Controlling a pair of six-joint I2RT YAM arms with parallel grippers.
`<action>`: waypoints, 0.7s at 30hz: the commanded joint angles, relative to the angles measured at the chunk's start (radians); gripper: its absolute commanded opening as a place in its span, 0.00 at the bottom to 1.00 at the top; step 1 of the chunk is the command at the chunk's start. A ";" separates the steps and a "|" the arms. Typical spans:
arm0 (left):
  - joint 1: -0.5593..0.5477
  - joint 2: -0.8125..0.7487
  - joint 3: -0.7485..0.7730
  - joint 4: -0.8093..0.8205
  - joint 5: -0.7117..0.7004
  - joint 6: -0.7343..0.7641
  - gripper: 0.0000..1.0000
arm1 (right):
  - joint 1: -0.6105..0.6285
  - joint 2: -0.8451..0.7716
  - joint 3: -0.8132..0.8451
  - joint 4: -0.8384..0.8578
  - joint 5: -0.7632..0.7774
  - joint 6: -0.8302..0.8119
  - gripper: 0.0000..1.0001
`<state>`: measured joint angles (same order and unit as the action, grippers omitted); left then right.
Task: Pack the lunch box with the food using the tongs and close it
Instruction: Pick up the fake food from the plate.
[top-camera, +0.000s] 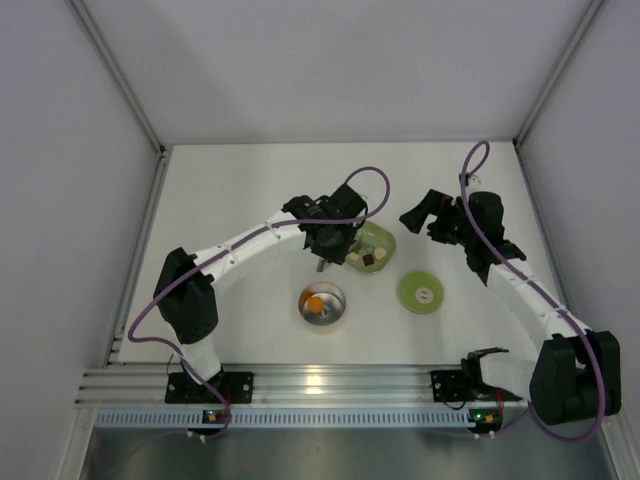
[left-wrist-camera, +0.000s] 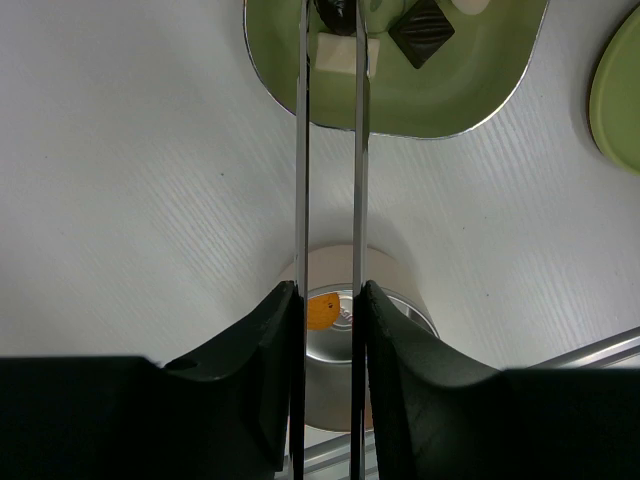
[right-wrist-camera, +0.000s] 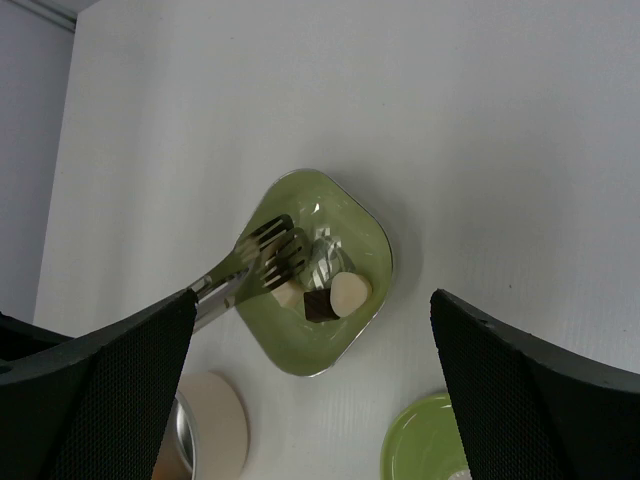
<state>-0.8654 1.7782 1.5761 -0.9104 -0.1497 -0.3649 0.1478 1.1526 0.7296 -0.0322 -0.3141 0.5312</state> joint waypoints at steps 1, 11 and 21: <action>-0.001 -0.013 -0.002 0.013 0.002 0.001 0.34 | 0.013 -0.027 0.025 -0.026 0.010 -0.019 0.99; -0.003 -0.089 0.031 0.028 -0.045 0.018 0.31 | 0.012 -0.031 0.024 -0.029 0.017 -0.019 0.98; -0.003 -0.189 0.068 -0.062 -0.057 0.027 0.32 | 0.012 -0.025 0.033 -0.038 0.024 -0.027 0.98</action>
<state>-0.8654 1.6665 1.6028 -0.9287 -0.1852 -0.3439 0.1478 1.1492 0.7296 -0.0669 -0.3000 0.5236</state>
